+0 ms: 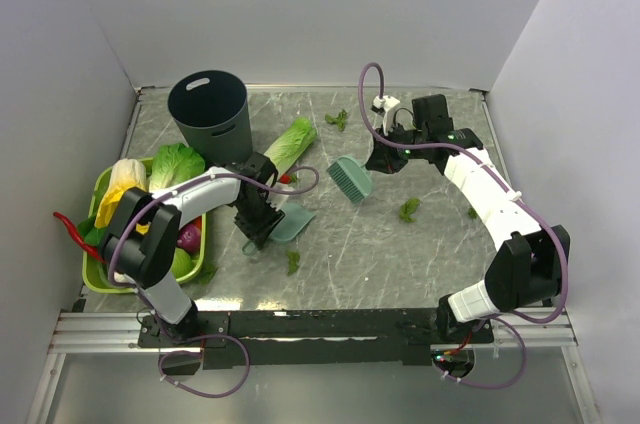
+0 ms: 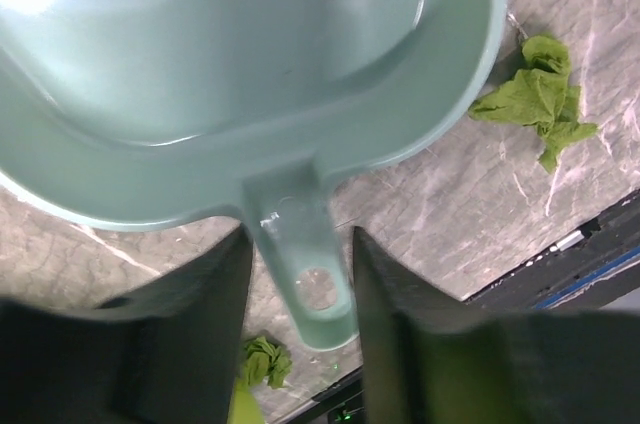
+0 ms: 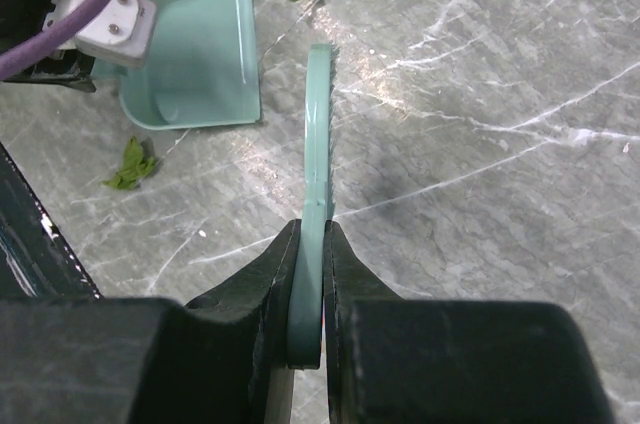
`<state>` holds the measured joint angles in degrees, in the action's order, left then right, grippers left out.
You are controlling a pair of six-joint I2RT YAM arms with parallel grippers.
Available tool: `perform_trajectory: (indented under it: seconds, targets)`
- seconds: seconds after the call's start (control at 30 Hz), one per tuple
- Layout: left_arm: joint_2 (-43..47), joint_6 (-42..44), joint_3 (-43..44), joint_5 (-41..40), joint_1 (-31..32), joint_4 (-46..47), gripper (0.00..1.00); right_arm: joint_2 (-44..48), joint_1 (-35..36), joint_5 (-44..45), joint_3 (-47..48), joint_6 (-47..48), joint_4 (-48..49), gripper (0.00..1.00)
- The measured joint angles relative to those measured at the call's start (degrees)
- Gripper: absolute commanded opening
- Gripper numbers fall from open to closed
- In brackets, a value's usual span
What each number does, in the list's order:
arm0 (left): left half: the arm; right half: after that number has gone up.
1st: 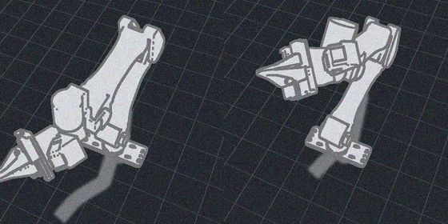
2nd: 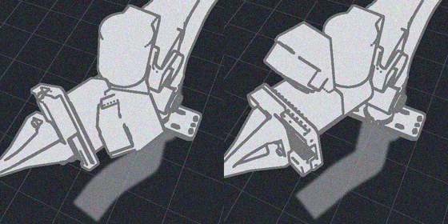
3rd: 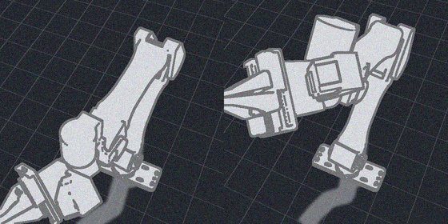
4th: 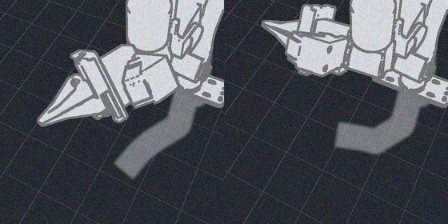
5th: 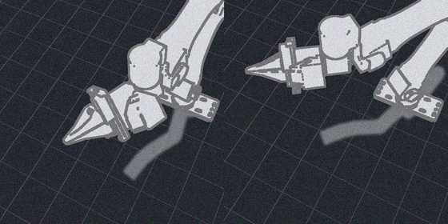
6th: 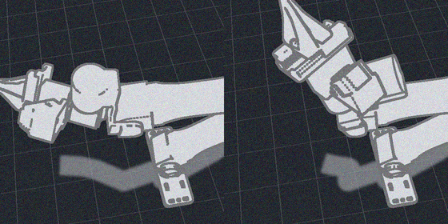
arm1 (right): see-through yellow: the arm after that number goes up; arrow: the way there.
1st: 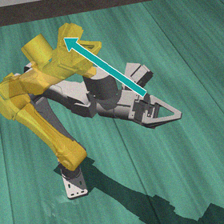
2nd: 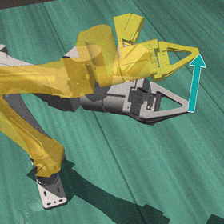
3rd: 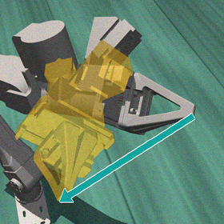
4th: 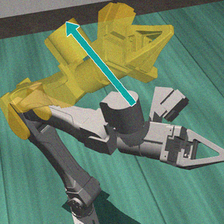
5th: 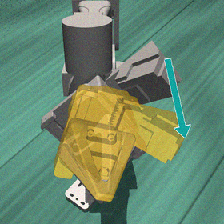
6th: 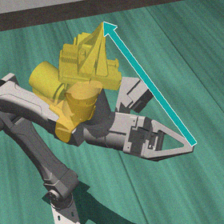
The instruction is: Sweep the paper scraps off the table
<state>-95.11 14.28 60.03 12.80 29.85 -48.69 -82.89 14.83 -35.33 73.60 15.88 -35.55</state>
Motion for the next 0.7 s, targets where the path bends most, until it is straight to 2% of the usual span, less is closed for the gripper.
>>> perform_trajectory:
  seconds: [0.2, 0.3, 0.33, 0.5, 0.7]
  targets:
    - [-0.3, 1.7, 0.0, 0.9, 0.0, -0.4, 0.24, 0.0, 0.0, 0.5, 0.3, 0.0, 0.0, 0.00]
    - [-0.3, 2.5, 0.0, 1.5, 0.0, -0.7, 0.09, 0.0, 0.0, 0.8, 0.3, 0.0, -0.1, 0.00]
    - [-0.2, 2.7, 0.0, 1.8, 0.0, -0.8, 0.01, 0.0, 0.0, 1.0, 0.3, 0.1, -0.1, 0.00]
    - [1.5, 4.6, 0.0, 2.9, 0.0, -1.8, 0.01, 0.0, 0.0, 2.0, 0.5, 0.3, -1.6, 0.00]
    - [9.9, 5.1, 0.0, 4.4, -1.8, -1.7, 0.01, -0.1, 0.0, 2.3, 2.4, 1.8, -5.4, 0.00]
